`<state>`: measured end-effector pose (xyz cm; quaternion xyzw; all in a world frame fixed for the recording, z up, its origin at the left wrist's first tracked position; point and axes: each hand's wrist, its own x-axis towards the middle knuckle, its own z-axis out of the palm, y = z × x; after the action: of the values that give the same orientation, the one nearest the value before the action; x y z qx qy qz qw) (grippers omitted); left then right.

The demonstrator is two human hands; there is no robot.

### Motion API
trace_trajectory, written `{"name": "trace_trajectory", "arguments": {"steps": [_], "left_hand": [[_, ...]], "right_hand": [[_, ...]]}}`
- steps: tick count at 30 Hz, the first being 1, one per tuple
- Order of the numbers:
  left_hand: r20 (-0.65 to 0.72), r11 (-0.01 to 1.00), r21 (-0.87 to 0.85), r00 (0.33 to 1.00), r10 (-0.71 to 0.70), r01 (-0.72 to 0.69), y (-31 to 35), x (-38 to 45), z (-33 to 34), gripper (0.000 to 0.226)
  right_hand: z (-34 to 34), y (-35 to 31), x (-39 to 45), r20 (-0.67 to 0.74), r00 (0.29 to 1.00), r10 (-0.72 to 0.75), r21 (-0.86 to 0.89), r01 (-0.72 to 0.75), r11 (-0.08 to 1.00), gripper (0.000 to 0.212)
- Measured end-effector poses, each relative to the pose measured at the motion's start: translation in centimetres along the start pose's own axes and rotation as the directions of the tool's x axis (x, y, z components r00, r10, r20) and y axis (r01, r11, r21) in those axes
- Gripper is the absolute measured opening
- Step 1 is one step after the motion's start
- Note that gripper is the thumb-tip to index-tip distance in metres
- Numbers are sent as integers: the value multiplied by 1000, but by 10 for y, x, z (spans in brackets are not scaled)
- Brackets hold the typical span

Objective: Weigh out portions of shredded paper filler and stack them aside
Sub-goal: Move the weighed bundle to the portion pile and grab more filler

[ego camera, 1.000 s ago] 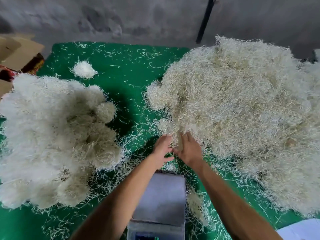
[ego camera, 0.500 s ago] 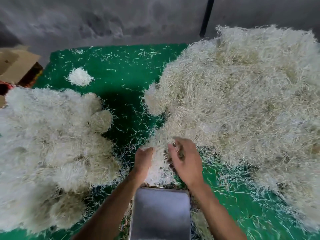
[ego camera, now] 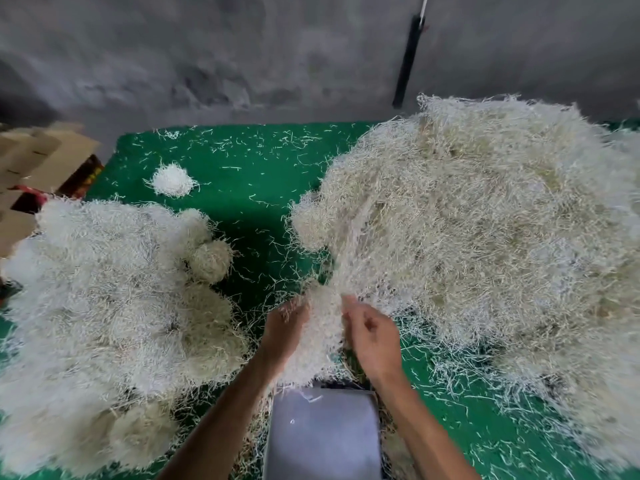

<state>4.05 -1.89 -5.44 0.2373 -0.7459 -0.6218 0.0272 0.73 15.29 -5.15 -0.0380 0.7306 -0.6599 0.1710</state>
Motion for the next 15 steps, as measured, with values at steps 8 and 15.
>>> {"name": "trace_trajectory", "arguments": {"steps": [8, 15], "left_hand": [[251, 976, 219, 965, -72, 16, -1, -13, -19, 29], [121, 876, -268, 916, -383, 401, -2, -22, -50, 24]], "right_hand": [[38, -24, 51, 126, 932, 341, 255, -363, 896, 66], [29, -24, 86, 249, 849, 466, 710, -487, 509, 43]]}}
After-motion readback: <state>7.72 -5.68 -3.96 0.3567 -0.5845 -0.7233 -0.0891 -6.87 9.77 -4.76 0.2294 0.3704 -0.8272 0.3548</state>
